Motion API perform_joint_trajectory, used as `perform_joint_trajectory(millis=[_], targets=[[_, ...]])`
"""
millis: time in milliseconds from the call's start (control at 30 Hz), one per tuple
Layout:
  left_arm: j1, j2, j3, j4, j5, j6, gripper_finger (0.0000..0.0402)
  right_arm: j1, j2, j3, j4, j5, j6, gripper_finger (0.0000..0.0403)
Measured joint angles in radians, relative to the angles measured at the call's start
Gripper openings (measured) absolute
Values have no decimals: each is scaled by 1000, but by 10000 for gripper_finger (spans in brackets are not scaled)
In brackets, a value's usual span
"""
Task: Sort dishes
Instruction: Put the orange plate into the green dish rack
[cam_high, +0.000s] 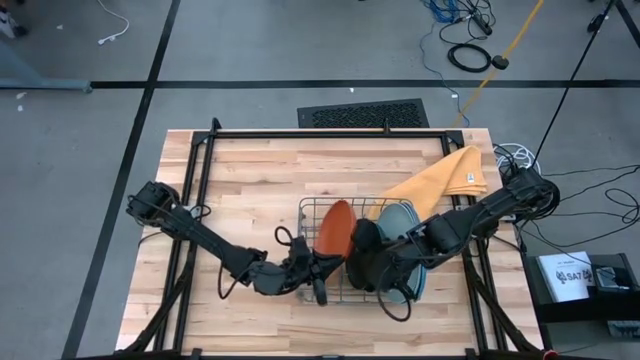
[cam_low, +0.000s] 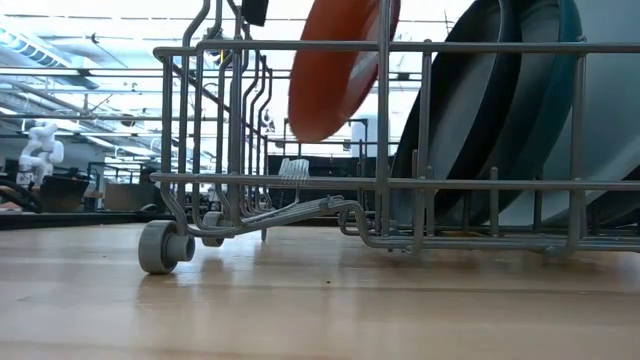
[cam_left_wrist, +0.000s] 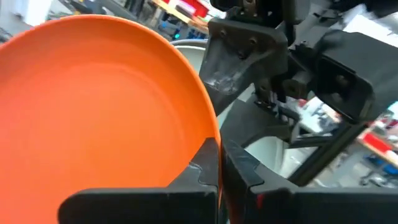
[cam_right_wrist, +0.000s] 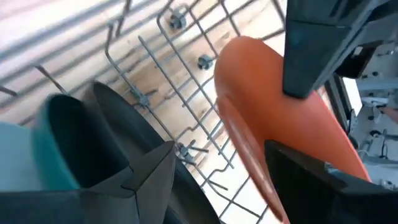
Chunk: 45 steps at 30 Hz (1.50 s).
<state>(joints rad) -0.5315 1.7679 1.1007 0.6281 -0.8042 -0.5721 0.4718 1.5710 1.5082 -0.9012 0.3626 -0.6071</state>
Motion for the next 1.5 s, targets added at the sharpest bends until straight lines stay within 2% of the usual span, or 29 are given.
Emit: perform_joint_trajectory(millis=[167, 433, 633, 767, 1067, 1267, 1500], targets=[[-13, 15, 0, 46, 3, -25, 2, 45, -39, 1, -7, 15, 44, 244], [-21, 161, -1, 344, -4, 2, 1, 143, -128, 3, -16, 91, 132, 244], [-19, 298, 0, 699, -11, 43, 0, 201, -161, 3, -9, 116, 205, 244], [-28, 376, 3, 933, -41, 121, 0, 242, -160, 3, -22, 138, 211, 244], [-62, 397, 0, 942, -187, 226, 0, 295, -159, 3, -11, 193, 208, 244], [-67, 397, 2, 942, -201, 244, 0, 311, -159, 3, 10, 196, 210, 244], [-71, 389, 74, 939, -208, 401, 0, 329, -159, 2, 8, 241, 226, 244]])
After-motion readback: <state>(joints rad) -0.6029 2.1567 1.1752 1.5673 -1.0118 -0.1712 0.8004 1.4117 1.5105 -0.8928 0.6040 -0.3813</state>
